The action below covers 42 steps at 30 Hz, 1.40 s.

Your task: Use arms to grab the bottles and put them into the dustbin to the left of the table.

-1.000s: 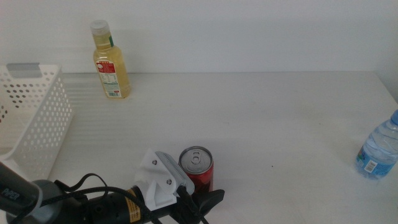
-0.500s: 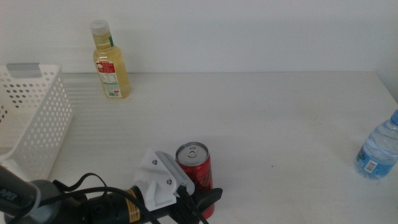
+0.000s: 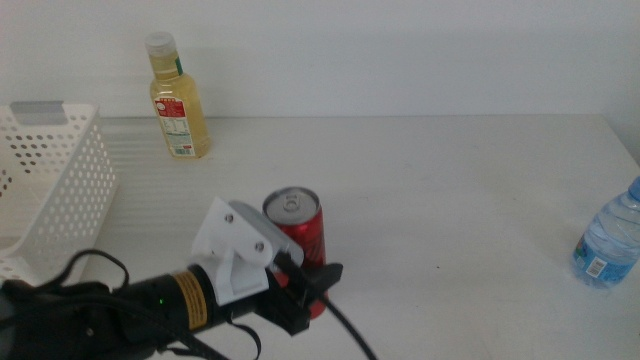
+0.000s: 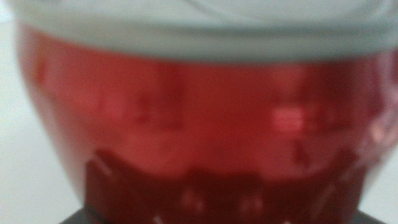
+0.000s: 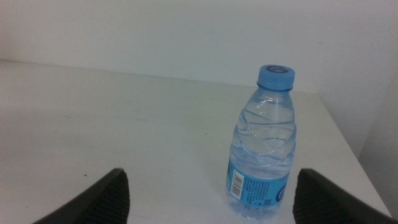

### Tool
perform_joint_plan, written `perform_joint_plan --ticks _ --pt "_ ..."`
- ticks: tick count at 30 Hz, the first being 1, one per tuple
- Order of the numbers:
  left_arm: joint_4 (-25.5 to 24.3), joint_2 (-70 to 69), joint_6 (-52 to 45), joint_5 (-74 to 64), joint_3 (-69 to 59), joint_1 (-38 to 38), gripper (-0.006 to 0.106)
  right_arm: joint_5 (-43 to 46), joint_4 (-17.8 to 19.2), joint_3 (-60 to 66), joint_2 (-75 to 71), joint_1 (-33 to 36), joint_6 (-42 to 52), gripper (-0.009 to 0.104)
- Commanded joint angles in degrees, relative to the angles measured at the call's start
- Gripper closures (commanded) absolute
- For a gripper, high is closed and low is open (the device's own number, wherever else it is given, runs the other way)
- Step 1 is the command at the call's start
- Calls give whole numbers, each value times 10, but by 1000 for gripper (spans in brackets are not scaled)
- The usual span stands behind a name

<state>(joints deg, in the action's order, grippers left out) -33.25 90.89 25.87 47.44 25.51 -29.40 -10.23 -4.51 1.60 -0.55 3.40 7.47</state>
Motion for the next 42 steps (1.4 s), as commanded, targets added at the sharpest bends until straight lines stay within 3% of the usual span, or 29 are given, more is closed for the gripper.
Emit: perform_joint_plan --ticks 1,12,18,23,25,29,35,37,39,42 --pt "1 -52 43 5 33 -2 105 44 4 -4 -16 -2 5 25" --pt "-123 -131 207 -223 163 -2 105 44 4 -4 -16 -2 5 25" --pt "-164 -133 259 -257 205 -2 105 44 4 -4 -16 -2 5 25" --pt "-169 -133 284 -274 207 6 105 44 4 -4 -16 -2 5 25" --pt "-131 -133 272 -307 207 6 105 44 4 -4 -16 -2 5 25" --pt "4 -140 145 -385 212 6 105 44 4 -4 -16 -2 5 25" --pt "332 -147 -263 -568 272 6 105 44 4 -4 -16 -2 5 25" --pt "415 -147 -378 -625 297 10 105 44 4 -4 -16 -2 5 25" --pt "480 -147 -447 -676 323 24 105 44 4 -4 -16 -2 5 25" --pt "508 -147 -466 -720 350 53 105 44 4 -4 -16 -2 5 25"
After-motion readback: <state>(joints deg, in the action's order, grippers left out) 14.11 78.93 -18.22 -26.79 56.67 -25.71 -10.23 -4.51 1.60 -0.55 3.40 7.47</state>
